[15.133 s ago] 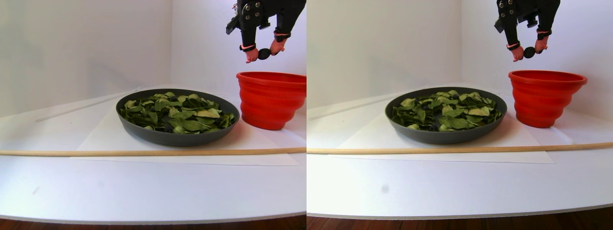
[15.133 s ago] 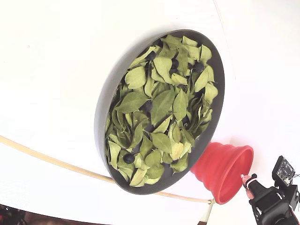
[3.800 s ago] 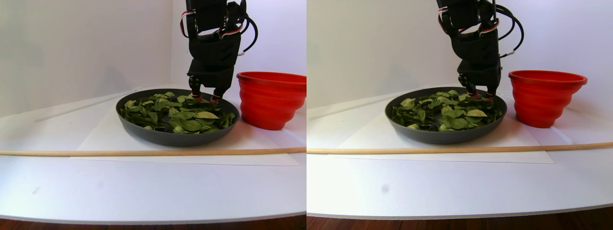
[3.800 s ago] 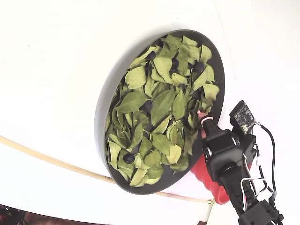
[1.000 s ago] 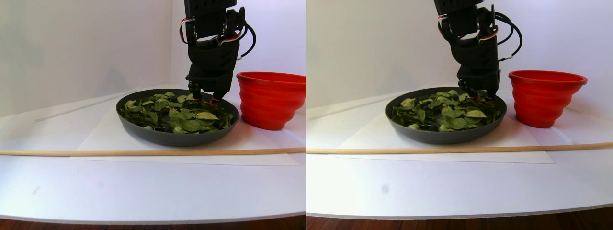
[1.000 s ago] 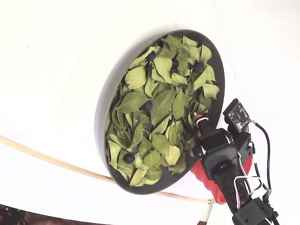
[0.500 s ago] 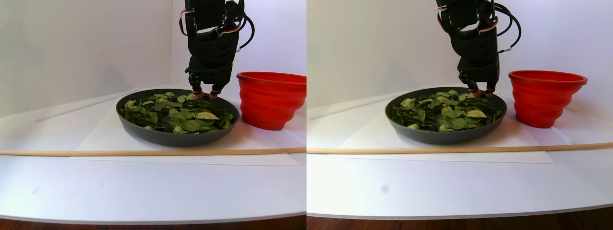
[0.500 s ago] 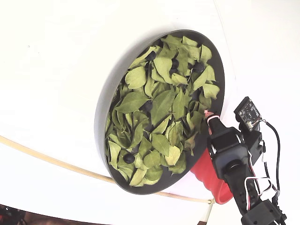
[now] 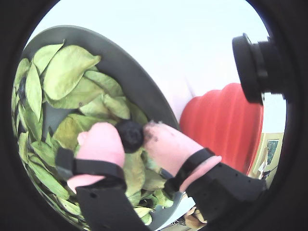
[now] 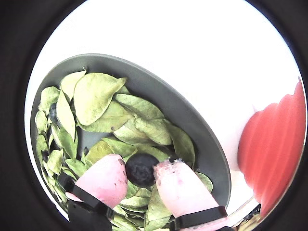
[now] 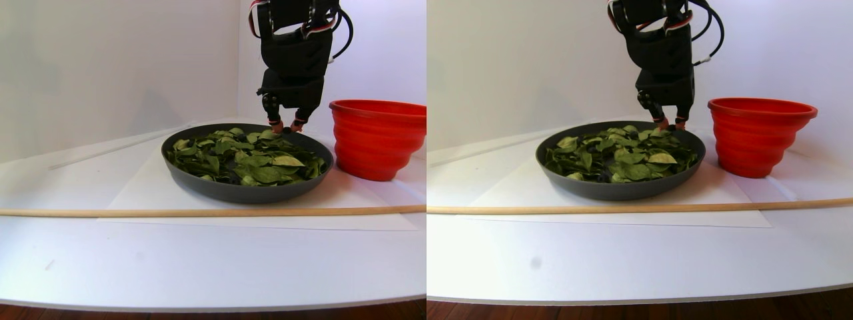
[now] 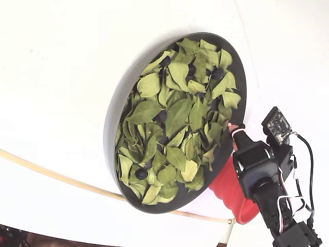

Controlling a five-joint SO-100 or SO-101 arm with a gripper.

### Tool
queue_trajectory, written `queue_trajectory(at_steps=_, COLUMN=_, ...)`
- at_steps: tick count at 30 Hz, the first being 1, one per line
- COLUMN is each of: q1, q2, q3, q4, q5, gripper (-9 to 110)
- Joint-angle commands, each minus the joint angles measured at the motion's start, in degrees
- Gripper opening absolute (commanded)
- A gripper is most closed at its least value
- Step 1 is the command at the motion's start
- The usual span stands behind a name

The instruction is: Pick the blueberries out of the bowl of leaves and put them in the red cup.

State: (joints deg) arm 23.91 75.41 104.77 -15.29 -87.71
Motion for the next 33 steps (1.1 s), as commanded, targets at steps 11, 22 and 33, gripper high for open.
queue_trajectory(at_steps=11, q1=0.4, q2=12.2, q3=2.2, q4=3.0, q5=-1.1, gripper=10)
queue_trajectory(at_steps=22, q1=1.1, q2=16.3, q3=4.0, q4=5.4, q5=-2.1, gripper=10)
queue_trajectory(at_steps=33, q1=2.1, q2=21.0, q3=6.1, q4=7.7, q5=-2.9, gripper=10)
